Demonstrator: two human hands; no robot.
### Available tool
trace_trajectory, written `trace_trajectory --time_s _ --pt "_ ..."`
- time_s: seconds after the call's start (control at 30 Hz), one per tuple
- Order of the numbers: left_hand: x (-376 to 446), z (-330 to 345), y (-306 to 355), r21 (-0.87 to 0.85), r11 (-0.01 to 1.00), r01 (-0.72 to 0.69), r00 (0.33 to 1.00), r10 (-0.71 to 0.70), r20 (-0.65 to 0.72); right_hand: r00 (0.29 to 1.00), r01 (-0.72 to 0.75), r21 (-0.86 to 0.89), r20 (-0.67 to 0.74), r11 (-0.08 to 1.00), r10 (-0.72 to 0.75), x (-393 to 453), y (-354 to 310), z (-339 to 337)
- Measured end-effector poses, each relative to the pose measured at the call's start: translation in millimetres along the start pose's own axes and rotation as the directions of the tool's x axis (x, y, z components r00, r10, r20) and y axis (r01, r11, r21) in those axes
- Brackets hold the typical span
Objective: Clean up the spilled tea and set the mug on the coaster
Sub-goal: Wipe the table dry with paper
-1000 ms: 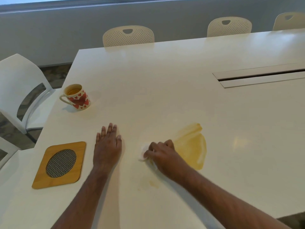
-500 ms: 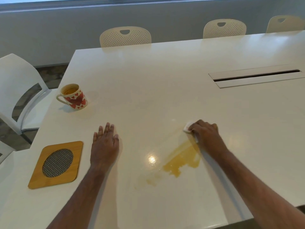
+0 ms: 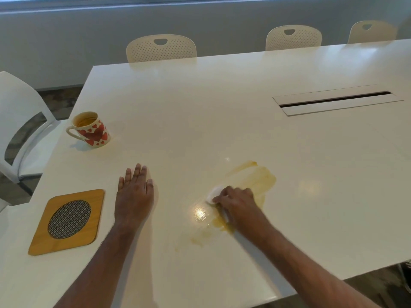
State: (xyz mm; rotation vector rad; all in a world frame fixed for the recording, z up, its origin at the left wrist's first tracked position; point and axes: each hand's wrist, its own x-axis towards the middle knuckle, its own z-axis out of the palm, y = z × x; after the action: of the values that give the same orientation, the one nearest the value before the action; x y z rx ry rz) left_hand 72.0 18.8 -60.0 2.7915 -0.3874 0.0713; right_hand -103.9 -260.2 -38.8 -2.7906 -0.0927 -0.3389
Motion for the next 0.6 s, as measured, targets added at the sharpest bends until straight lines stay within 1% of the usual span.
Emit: trace_trajectory --time_s 0.07,0.13,0.23,0.3,0.37,0.47,0.53,0.6 --pt "0.0 0.0 0.4 0.001 1.000 -0.003 1.000 0.003 0.000 0.991 0.129 0.009 0.047 0.992 -0.129 -7.4 -20.5 8.6" --pt "0.3 -0.1 0.7 0.003 1.000 -0.003 1.000 0.003 0.001 0.970 0.217 0.013 0.107 0.976 -0.217 -15.7 -31.3 11.5" --pt "0.2 0.3 -0.3 -0.001 1.000 -0.005 1.000 0.005 0.004 0.950 0.269 0.030 0.159 0.963 -0.270 -24.1 -26.7 3.3" --pt "0.0 0.4 -1.2 -0.004 1.000 -0.007 1.000 0.007 0.002 0.951 0.264 0.027 0.157 0.964 -0.265 -25.2 -12.1 -3.9" --pt "0.2 1.2 -1.8 -0.004 1.000 -0.008 1.000 0.008 0.001 0.973 0.205 0.021 0.104 0.978 -0.207 -24.9 10.4 -11.5" --pt "1.1 2.4 -2.4 0.006 1.000 -0.008 1.000 0.008 0.001 0.999 0.039 -0.043 0.026 0.998 -0.038 -21.6 50.8 -28.6" --pt "1.2 3.0 -2.8 0.008 1.000 -0.010 1.000 0.010 0.001 0.996 -0.086 -0.091 -0.023 0.992 0.084 -19.7 77.1 -42.1" --pt "1.0 3.1 -2.5 0.009 1.000 -0.009 1.000 0.009 0.005 0.978 -0.205 -0.088 -0.063 0.975 0.200 -22.1 95.1 -51.1"
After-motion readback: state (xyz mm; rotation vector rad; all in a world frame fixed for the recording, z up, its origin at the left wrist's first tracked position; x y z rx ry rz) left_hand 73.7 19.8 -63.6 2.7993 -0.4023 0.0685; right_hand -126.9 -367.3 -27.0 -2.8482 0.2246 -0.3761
